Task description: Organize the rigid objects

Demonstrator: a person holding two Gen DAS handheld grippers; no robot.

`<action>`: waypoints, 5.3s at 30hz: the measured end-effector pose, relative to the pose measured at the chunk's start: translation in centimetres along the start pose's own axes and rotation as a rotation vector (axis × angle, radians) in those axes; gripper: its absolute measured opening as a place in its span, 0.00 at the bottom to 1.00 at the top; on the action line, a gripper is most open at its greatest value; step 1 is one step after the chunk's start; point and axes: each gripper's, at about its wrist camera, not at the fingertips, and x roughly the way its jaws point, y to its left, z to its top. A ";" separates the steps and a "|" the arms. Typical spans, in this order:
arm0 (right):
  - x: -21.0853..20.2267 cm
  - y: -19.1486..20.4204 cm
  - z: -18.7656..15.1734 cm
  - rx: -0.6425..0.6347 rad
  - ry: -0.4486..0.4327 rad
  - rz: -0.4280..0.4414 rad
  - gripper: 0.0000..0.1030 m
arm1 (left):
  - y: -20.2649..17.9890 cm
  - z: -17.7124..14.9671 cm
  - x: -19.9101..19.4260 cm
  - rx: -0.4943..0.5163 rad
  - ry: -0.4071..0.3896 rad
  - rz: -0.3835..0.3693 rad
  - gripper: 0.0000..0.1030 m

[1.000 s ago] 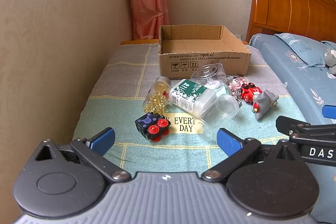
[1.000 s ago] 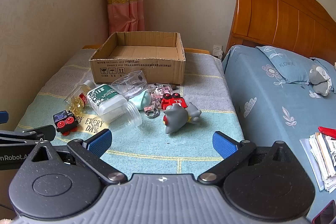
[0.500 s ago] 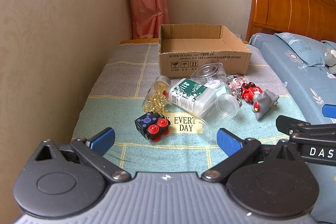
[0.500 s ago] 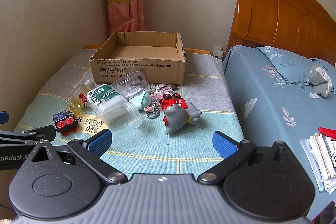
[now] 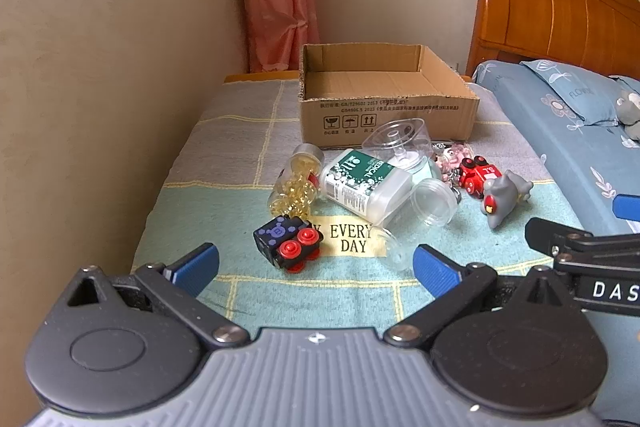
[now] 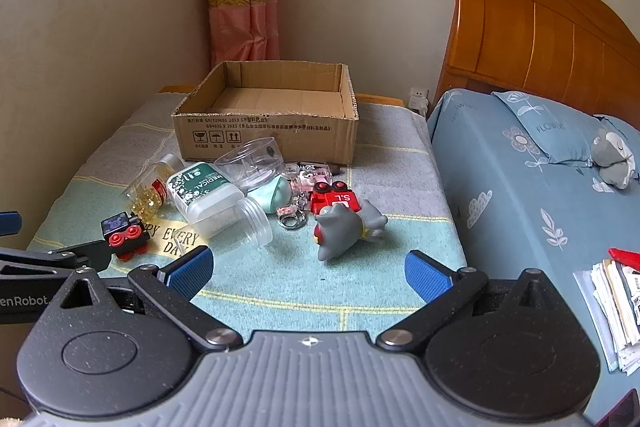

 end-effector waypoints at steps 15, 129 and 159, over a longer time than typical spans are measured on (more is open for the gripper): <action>1.8 -0.5 0.5 -0.066 -0.049 0.084 1.00 | 0.8 -0.3 2.8 0.117 0.006 -0.069 0.99; 14.5 4.4 -0.3 -0.424 0.028 0.410 1.00 | 5.2 -0.5 14.6 -0.024 0.106 -0.043 0.68; 12.0 2.7 4.2 -0.370 0.063 0.453 0.90 | 5.3 5.2 10.5 0.208 0.070 -0.179 0.49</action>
